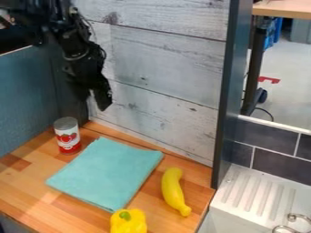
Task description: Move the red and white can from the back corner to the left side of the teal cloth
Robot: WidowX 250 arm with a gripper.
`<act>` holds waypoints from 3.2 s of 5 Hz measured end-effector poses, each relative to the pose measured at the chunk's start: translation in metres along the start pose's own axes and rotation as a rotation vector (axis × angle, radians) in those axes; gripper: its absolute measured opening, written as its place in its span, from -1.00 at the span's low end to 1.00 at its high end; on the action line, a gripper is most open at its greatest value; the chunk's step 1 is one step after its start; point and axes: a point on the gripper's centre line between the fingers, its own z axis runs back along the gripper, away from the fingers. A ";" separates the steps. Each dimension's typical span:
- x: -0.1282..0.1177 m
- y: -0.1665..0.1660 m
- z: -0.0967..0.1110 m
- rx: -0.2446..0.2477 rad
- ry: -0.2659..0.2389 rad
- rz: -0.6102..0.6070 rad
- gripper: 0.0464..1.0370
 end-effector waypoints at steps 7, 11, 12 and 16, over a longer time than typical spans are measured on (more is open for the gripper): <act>-0.043 0.026 -0.070 0.021 0.195 0.128 0.93; -0.143 0.031 -0.017 0.044 0.426 0.166 0.93; -0.154 0.035 -0.013 0.058 0.484 0.167 0.93; -0.138 0.017 0.025 0.010 0.347 0.135 0.93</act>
